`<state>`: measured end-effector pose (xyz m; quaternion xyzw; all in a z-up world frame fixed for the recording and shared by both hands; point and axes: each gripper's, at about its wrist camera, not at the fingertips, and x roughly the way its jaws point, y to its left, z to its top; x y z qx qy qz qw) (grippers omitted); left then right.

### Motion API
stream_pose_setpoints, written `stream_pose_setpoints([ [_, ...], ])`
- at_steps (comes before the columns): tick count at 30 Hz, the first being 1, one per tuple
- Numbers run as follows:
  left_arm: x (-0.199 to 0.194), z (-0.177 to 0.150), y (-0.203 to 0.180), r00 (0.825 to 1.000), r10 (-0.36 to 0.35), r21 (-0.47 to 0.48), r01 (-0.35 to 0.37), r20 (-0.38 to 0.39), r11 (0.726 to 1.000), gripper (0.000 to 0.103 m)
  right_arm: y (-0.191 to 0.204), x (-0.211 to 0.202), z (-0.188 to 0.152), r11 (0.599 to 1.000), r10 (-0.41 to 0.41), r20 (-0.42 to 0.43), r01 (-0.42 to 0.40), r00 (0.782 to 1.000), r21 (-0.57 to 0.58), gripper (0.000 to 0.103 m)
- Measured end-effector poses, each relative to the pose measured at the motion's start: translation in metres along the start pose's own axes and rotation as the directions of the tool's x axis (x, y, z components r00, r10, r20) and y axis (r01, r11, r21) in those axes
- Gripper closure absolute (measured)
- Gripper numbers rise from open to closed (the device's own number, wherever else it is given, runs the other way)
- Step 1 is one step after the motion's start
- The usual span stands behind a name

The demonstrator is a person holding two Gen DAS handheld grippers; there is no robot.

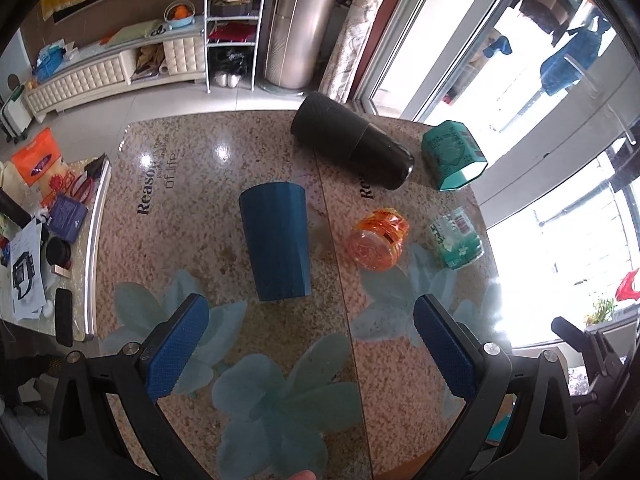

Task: Flip cup upright
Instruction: 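Move the left tool to the lying blue cup and close around it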

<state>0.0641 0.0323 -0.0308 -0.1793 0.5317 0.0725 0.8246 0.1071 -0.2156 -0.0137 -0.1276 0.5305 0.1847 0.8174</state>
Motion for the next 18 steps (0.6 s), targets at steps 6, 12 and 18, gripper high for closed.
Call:
stream_pose_setpoints([
  [6,0.045,0.025,0.005,0.997,0.038,-0.005,-0.038,-0.072,0.999,0.000,-0.017,0.019,0.005,1.000,0.008,-0.061,-0.008,0.998,-0.003,0.000],
  [12,0.095,0.045,0.019,0.986,0.070,-0.022,-0.074,-0.150,0.997,0.000,-0.028,0.041,0.009,1.000,0.018,-0.123,-0.020,0.992,-0.011,0.000],
  [18,0.145,0.053,0.035,0.971,0.072,-0.065,-0.089,-0.229,0.994,0.000,-0.037,0.059,0.016,1.000,0.020,-0.170,-0.023,0.985,-0.017,0.000],
])
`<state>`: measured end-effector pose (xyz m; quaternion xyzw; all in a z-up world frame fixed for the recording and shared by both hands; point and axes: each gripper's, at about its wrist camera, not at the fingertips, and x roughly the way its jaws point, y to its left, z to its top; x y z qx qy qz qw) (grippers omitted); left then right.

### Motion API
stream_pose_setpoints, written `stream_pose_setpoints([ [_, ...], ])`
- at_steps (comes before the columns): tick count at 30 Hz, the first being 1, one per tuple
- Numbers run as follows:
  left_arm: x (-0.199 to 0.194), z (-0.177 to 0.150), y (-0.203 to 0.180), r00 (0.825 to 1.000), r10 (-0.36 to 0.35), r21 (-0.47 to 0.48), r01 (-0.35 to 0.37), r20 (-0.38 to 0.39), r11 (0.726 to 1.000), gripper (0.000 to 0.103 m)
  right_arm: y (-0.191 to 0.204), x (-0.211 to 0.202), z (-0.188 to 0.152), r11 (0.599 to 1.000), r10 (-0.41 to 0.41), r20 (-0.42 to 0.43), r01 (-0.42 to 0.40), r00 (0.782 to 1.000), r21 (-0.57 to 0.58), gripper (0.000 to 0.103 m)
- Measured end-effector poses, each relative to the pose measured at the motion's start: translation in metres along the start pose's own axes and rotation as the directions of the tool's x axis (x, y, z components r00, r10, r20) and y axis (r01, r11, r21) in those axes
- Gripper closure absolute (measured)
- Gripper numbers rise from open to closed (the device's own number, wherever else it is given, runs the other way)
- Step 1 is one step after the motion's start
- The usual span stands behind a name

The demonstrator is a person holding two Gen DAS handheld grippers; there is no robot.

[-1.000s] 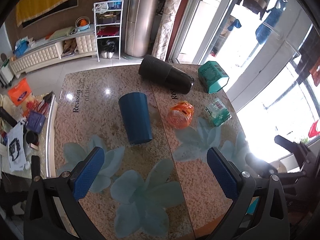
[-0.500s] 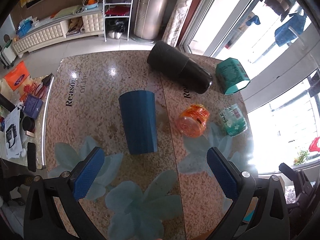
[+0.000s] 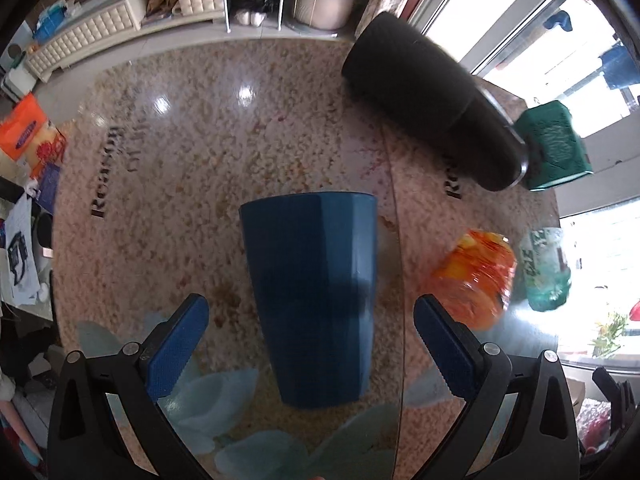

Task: Flip cup upright
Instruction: 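Move the left tool to the lying blue cup and close around it, then lift the blue cup with the left tool and rotate it opening-up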

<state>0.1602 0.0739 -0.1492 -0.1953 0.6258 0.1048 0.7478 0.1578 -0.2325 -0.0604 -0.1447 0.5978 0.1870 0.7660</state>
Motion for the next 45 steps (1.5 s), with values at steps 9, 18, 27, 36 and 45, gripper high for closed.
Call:
stream_pose_setpoints([
  [9,0.045,0.011,0.011,0.997,0.041,-0.034,-0.044,-0.067,0.998,0.000,-0.002,0.022,0.013,1.000,0.016,-0.062,-0.017,0.998,-0.019,0.000],
  [18,0.065,0.008,0.008,0.998,0.055,-0.007,-0.056,-0.032,0.998,0.017,0.002,0.033,0.016,1.000,0.020,-0.076,-0.021,0.997,-0.020,0.000],
  [27,0.053,0.014,0.007,0.999,0.010,-0.016,-0.011,-0.048,1.000,0.026,0.006,0.029,0.013,1.000,0.007,-0.067,-0.007,0.998,-0.009,0.000],
  [36,-0.011,-0.009,0.018,0.998,-0.061,0.005,0.061,0.032,0.998,0.029,0.025,0.004,0.001,1.000,-0.001,-0.017,0.001,1.000,0.006,0.000],
  [45,-0.085,-0.054,0.017,0.986,-0.152,0.070,0.147,0.069,0.987,0.029,0.046,-0.026,-0.031,0.999,-0.005,0.054,0.002,0.999,0.054,0.000],
])
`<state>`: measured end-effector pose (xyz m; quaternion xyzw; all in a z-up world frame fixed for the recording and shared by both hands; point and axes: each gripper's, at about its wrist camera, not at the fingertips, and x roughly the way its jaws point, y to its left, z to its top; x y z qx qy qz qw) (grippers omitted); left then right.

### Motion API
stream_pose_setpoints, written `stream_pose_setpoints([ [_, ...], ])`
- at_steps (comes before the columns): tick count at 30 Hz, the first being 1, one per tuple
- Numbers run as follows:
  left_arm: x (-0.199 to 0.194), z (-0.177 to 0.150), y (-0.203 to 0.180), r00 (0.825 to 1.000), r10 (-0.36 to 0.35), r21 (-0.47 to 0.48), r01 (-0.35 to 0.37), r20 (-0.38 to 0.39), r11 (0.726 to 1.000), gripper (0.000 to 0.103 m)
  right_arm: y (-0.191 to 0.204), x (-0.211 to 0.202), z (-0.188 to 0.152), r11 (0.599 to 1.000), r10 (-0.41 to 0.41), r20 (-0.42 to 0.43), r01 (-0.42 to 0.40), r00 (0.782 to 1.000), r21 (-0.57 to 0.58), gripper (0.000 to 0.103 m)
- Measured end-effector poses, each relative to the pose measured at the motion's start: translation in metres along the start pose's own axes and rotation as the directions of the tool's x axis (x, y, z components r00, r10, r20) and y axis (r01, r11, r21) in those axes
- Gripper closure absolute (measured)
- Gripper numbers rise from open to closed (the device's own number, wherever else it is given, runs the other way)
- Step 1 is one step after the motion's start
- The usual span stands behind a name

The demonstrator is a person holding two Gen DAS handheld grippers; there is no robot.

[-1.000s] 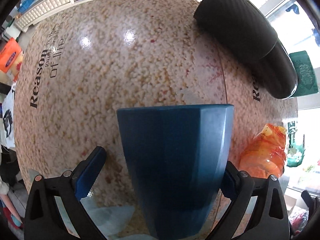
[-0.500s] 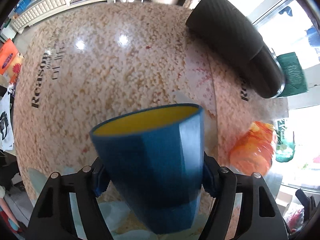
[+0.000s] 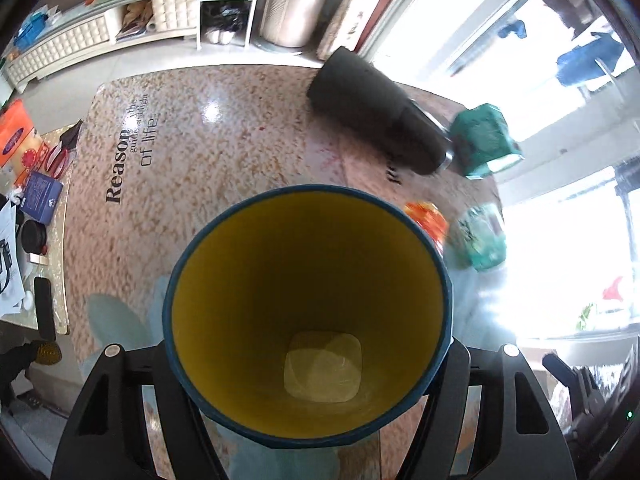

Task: Flip cup upright
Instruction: 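Lift the blue cup with the left tool and rotate it opening-up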

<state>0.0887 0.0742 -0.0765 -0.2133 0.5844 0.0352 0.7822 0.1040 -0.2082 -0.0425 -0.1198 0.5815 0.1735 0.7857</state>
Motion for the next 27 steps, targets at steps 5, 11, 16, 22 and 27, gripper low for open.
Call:
stream_pose_setpoints([
  [5,0.011,-0.025,-0.031,0.999,-0.031,0.044,0.033,-0.042,0.999,0.029,0.000,-0.014,-0.023,0.999,-0.018,0.011,0.018,1.000,0.040,0.000],
  [11,0.029,-0.067,-0.069,0.986,-0.073,0.083,0.086,-0.147,0.993,0.029,-0.016,-0.023,-0.050,0.994,-0.047,-0.006,0.047,0.999,0.098,0.000],
  [16,0.052,-0.098,-0.107,0.967,-0.097,0.113,0.126,-0.234,0.986,0.029,-0.037,-0.026,-0.068,0.989,-0.069,-0.023,0.071,0.997,0.133,0.000],
  [22,0.079,-0.119,-0.145,0.947,-0.090,0.108,0.129,-0.309,0.986,0.029,-0.069,-0.019,-0.081,0.985,-0.078,-0.064,0.087,0.995,0.148,0.000],
  [27,0.109,-0.122,-0.162,0.941,-0.034,0.090,0.069,-0.337,0.994,0.029,-0.095,-0.011,-0.083,0.986,-0.063,-0.087,0.076,0.994,0.151,0.000],
])
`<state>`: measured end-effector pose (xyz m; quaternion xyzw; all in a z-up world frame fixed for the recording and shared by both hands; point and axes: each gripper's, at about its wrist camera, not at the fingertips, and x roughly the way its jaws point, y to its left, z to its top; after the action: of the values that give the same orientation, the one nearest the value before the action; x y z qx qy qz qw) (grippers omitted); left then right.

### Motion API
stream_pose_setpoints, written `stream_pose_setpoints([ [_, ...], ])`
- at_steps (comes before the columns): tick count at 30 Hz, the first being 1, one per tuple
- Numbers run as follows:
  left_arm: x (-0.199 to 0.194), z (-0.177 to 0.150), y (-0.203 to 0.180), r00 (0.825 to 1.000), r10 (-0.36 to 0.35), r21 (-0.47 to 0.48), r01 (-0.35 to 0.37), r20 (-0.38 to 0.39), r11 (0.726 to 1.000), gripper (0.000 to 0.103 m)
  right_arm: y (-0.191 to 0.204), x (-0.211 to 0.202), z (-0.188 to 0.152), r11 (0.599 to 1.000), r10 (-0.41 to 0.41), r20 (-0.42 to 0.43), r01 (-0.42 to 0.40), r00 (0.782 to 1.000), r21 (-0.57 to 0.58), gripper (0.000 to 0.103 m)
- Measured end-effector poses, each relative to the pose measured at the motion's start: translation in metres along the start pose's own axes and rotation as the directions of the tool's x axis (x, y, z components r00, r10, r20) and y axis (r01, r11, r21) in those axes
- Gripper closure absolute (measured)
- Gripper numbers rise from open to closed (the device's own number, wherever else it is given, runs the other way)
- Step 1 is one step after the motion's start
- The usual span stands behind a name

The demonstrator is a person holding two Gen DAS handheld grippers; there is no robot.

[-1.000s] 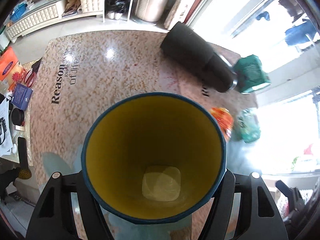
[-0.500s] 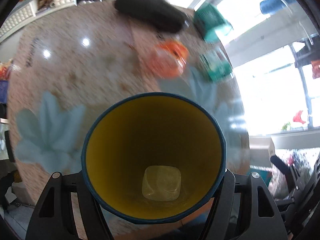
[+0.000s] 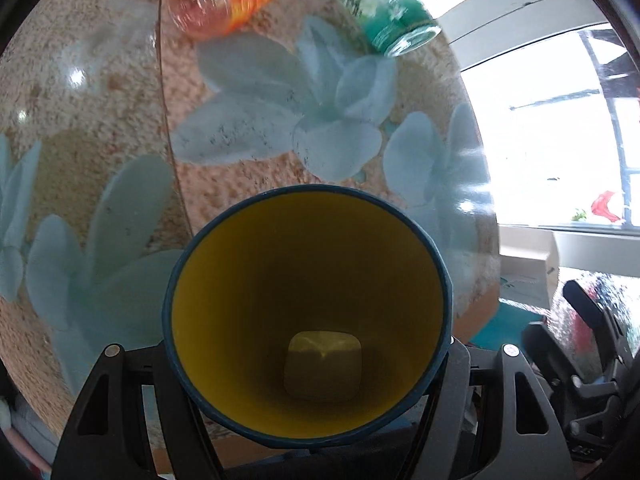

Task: Flip cup upright
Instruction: 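Lift the blue cup with the left tool and rotate it opening-up, then lower the cup upright onto the table and open the left tool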

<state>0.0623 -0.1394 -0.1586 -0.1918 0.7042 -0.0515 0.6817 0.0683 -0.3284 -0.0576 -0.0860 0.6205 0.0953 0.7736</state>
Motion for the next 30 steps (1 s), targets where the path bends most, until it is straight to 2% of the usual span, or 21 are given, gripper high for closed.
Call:
stream_pose_setpoints([
  [11,0.036,0.018,-0.011,0.993,0.110,-0.086,-0.112,-0.033,0.990,0.029,-0.028,0.021,0.010,0.998,0.061,-0.036,-0.062,0.997,-0.023,0.000],
  [14,0.042,0.022,-0.019,0.991,0.131,-0.085,-0.132,-0.021,0.988,0.029,-0.033,0.026,0.012,0.997,0.073,-0.044,-0.075,0.996,-0.034,0.000],
  [17,0.045,0.026,-0.028,0.983,0.181,-0.085,-0.181,-0.009,0.980,0.029,-0.039,0.029,0.013,0.996,0.081,-0.050,-0.083,0.995,-0.033,0.000],
  [24,0.063,0.032,-0.046,0.971,0.236,-0.087,-0.237,-0.031,0.967,0.008,-0.049,0.030,0.011,0.994,0.102,-0.053,-0.103,0.993,-0.020,0.000],
  [27,0.067,0.033,-0.052,0.973,0.229,-0.088,-0.230,-0.018,0.969,0.005,-0.052,0.027,0.010,0.994,0.106,-0.051,-0.107,0.993,-0.014,0.000],
  [30,0.055,0.031,-0.045,0.978,0.207,-0.113,-0.208,-0.015,0.972,0.004,-0.051,0.026,0.009,0.994,0.109,-0.050,-0.110,0.993,-0.006,0.000],
])
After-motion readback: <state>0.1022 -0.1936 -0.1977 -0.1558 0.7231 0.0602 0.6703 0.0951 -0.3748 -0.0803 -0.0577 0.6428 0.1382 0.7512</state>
